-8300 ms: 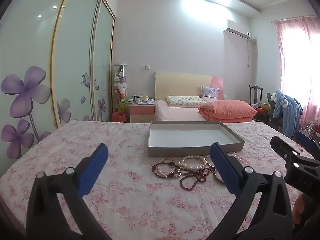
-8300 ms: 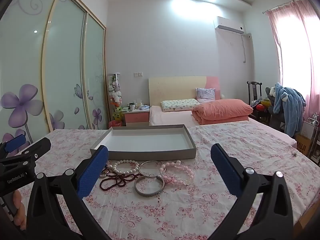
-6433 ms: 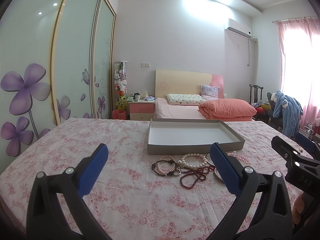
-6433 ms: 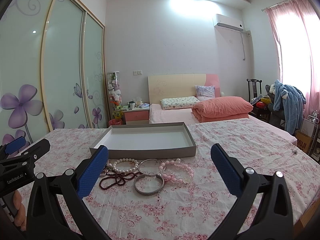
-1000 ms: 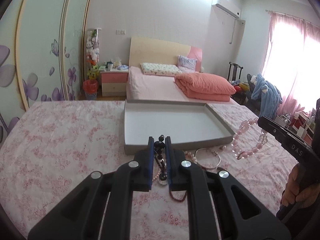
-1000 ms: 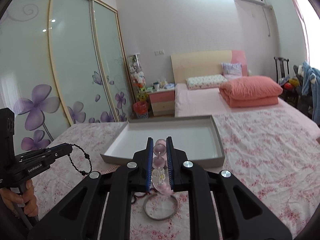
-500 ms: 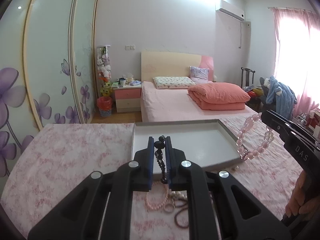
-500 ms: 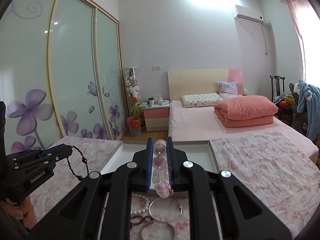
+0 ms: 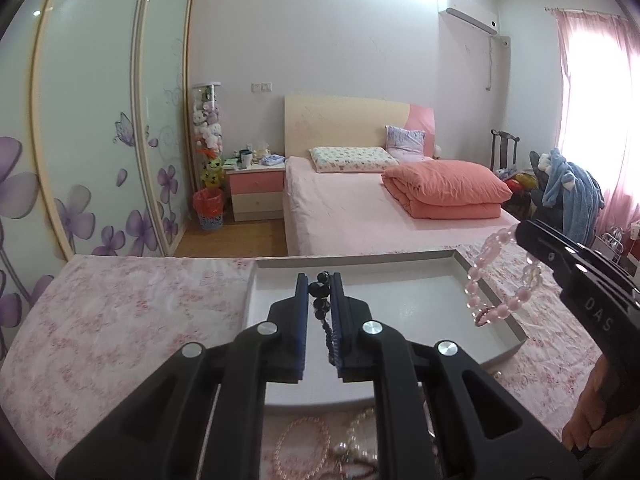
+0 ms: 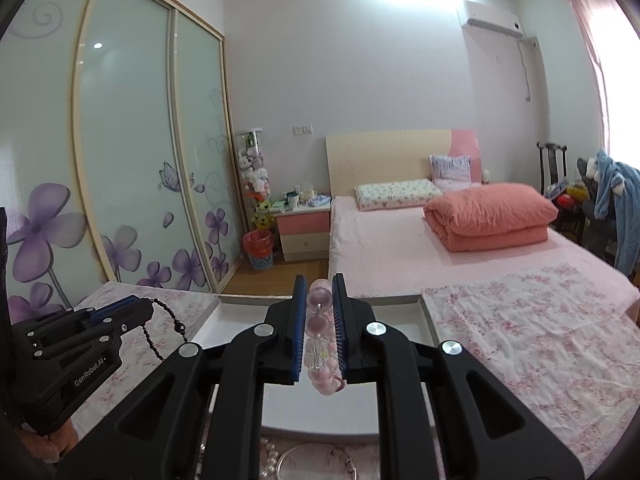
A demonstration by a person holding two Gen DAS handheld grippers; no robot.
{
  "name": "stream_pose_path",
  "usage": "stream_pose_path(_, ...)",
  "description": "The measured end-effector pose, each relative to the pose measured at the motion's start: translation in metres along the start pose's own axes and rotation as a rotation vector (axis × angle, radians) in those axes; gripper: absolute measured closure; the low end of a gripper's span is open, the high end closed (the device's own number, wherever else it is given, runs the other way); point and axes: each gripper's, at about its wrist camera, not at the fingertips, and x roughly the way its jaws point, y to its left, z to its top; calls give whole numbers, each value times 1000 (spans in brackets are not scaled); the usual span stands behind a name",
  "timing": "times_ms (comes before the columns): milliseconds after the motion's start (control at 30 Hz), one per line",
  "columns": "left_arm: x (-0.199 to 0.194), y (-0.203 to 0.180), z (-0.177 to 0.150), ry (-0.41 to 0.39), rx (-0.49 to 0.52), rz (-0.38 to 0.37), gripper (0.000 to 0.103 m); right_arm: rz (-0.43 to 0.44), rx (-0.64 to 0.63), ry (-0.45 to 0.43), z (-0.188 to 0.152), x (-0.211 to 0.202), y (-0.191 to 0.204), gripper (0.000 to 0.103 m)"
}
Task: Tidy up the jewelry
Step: 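Carry both held bracelets up and over into the gray tray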
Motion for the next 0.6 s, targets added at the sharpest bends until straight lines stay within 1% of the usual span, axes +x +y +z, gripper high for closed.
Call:
stream_pose_path(167,36,-2,-2,48,2,-20,91,9,32,67,-5,35,-7,89)
stream_pose_path(367,66,-2,-5,75,13,-16,91,9,50,140,-13,70,-13,89)
stream_pose_path(600,96,-3,-15,129,3,-21,91,-6,83,224,-23,90,-22,88)
